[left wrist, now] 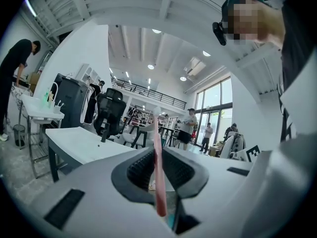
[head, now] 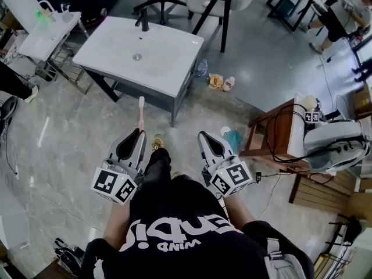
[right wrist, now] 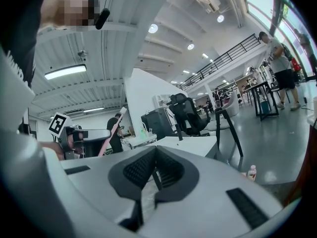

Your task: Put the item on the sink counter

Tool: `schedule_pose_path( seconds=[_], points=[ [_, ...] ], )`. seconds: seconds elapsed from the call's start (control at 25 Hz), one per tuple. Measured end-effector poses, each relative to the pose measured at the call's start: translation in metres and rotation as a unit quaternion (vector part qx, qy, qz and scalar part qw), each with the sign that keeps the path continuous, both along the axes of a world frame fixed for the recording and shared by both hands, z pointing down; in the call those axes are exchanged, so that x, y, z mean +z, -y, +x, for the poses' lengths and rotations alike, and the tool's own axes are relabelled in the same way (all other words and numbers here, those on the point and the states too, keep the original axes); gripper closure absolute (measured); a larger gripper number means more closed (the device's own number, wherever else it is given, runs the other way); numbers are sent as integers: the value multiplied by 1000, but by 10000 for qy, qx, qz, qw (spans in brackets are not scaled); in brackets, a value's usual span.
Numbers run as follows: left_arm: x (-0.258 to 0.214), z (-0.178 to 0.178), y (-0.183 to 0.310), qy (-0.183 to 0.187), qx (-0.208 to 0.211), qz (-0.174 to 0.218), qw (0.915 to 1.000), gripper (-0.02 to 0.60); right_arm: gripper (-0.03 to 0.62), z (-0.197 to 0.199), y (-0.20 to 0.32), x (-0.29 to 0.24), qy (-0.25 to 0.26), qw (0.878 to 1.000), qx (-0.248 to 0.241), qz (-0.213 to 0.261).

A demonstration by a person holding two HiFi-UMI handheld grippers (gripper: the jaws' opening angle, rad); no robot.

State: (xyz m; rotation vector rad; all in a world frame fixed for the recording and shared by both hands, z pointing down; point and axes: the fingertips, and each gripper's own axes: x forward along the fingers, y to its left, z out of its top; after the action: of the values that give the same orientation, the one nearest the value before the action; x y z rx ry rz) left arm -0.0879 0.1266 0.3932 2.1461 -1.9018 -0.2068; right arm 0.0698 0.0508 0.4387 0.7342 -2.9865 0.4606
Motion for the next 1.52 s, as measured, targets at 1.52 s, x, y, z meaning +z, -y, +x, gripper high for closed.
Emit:
schedule_pose_path(
  seconds=[1.52],
  points=[
    [-4, -134, 244, -189, 1560, -61, 9876, 518, 576, -146, 197, -29, -159, 9945, 1027, 118]
  ],
)
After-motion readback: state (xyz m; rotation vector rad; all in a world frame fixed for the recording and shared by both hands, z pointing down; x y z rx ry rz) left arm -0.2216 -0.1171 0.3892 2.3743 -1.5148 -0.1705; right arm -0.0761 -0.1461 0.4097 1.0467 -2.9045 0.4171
